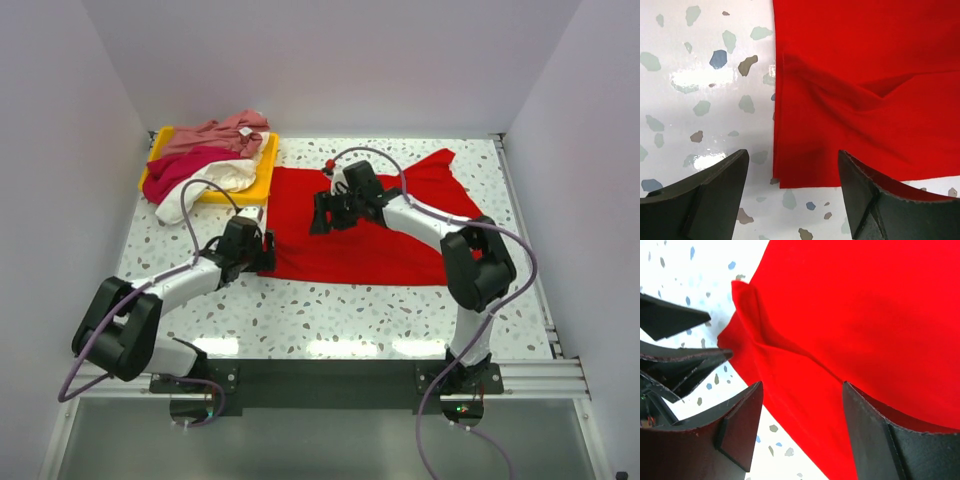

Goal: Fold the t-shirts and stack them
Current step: Fold the tshirt

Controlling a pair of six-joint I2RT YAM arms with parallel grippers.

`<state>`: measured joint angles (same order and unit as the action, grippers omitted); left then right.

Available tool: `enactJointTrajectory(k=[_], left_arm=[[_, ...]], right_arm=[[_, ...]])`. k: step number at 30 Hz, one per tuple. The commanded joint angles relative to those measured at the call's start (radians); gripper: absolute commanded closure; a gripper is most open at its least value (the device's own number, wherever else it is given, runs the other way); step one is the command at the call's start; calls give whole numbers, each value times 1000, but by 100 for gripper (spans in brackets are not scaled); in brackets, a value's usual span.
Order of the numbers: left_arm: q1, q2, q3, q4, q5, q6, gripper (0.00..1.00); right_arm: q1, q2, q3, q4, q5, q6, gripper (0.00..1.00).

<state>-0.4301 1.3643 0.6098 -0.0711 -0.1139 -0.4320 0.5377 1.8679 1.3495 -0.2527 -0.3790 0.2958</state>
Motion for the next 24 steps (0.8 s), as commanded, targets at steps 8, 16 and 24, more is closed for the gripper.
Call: enactJointTrajectory(k=[8, 16, 24], left_arm=[[8, 85, 27, 96, -15, 19, 37], [11, 136, 21, 122, -9, 16, 58], [11, 127, -4, 117, -4, 4, 80]], right_arm=[[82, 69, -1, 108, -96, -58, 33], [99, 145, 63, 76, -136, -155, 33], [108, 212, 138, 67, -156, -198, 34]])
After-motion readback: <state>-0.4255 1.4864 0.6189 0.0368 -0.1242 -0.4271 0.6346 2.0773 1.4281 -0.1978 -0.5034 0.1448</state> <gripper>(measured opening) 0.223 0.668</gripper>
